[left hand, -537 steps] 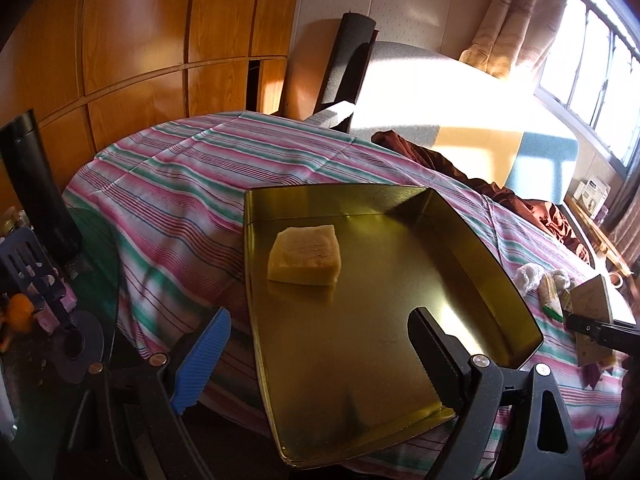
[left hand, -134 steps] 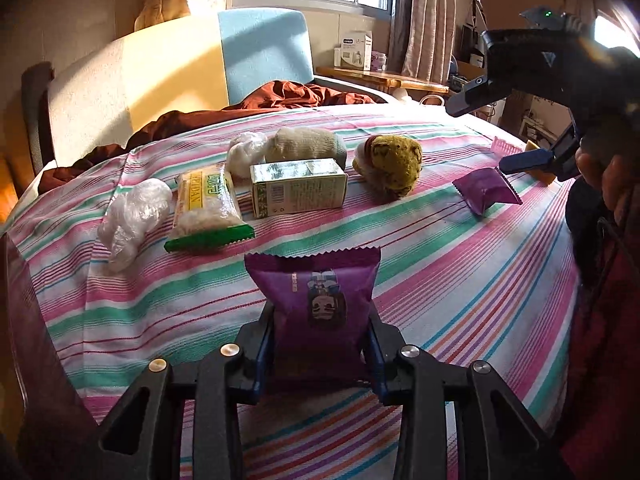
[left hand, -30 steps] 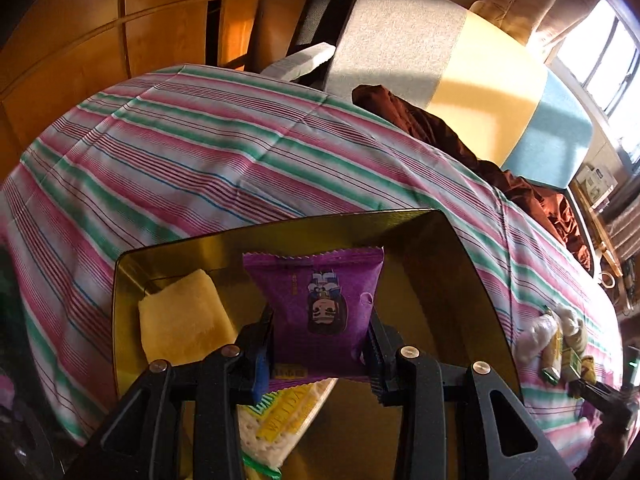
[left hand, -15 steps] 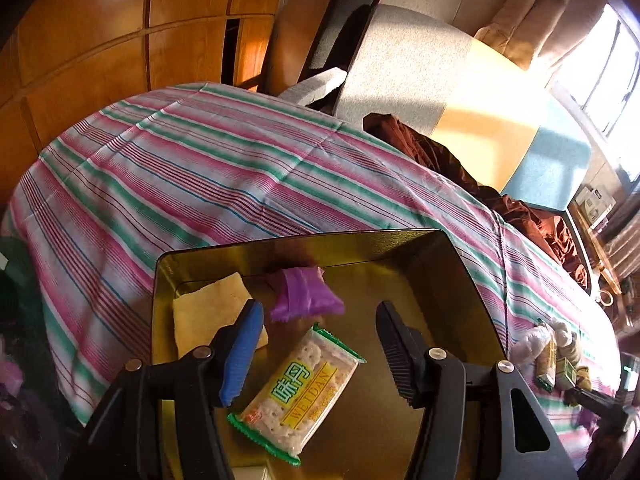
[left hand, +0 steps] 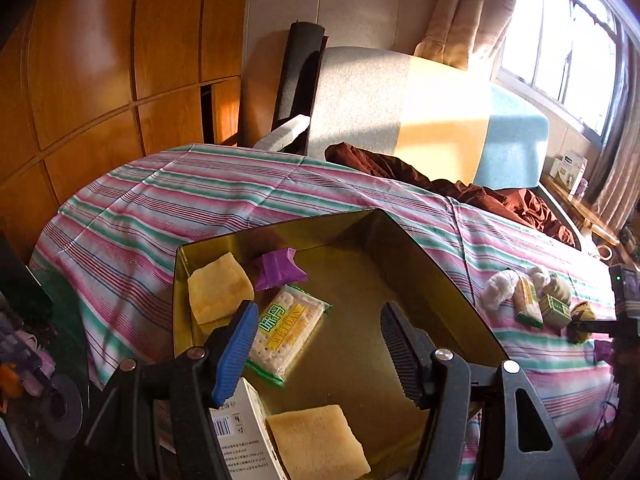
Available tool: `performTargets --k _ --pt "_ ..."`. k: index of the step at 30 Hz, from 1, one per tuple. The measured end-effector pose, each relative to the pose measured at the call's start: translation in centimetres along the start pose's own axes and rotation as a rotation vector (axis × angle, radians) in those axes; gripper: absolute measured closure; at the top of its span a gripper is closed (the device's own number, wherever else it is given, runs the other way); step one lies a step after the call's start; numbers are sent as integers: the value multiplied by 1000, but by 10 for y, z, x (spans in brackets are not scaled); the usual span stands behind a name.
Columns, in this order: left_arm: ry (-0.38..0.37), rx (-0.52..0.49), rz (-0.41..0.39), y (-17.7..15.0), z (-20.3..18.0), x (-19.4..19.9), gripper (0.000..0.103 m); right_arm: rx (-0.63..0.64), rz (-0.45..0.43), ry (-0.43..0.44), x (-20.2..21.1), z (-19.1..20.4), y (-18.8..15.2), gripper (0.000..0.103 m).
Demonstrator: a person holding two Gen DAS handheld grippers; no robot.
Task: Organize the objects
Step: 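Carry the yellow knitted sock into the gold tray and release it with the right tool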
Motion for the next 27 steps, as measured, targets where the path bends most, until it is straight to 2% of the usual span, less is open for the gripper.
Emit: performTargets --k 5,10,14,17,22,27 --pt "-8 -19 7 -13 -3 3 39 -14 -41 1 14 4 -3 57" --pt "-16 -23 1 -18 -4 5 39 -26 -168 23 48 12 -1 57" --pt "-20 -19 1 -18 -2 5 38 12 -241 88 71 36 3 57" --pt "-22 4 6 -18 5 4 38 75 -293 144 88 67 10 57" --pt "-14 65 -16 -11 28 11 37 213 -371 309 125 143 17 57" --pt "25 128 -51 -2 58 19 37 372 -353 463 139 236 21 56"
Point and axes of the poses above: each gripper's, at about its wrist camera, not at the fingertips, and x roughly against the way its jaws point, z to its left, y to its top, the point moved 2 cm from there along -x, roughly the way its jaws point, and after that the axes turned 7 degrees about x, right-handed, at the moved point
